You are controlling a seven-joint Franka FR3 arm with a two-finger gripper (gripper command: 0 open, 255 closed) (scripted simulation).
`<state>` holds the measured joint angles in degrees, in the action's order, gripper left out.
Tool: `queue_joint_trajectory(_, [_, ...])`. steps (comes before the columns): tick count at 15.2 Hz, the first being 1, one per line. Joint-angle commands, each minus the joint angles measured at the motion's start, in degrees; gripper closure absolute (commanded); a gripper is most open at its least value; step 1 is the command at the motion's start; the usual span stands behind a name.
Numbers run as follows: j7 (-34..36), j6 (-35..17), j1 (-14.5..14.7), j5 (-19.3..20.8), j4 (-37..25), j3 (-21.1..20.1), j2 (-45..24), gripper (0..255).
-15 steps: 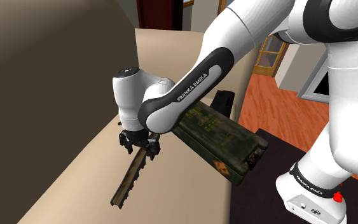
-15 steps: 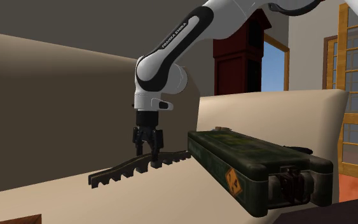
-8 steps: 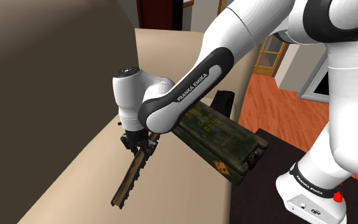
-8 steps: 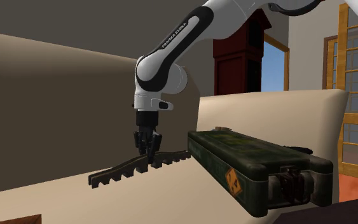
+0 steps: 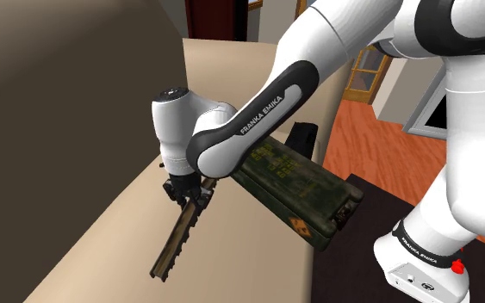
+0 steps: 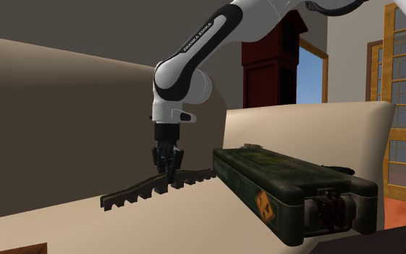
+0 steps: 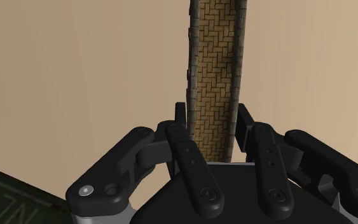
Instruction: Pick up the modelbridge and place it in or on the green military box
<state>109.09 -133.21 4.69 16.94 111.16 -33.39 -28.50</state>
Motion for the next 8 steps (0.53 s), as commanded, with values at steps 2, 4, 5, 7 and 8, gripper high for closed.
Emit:
queue_joint_trajectory(2, [-0.57,1.49,-0.52,-0.98,-0.29,-0.7,1.36,255])
queue_joint_trajectory(4, [-0.99,2.62,-0.91,-1.72,-0.52,-1.21,2.38,255])
queue_joint_trajectory(5, [-1.2,3.19,-1.09,-2.08,-0.66,-1.45,2.88,255])
queue_joint_trajectory(7, [-1.61,4.34,-1.44,-2.81,-0.97,-1.91,3.86,255])
queue_joint_trajectory(8, [-1.81,4.93,-1.61,-3.16,-1.14,-2.14,4.34,255])
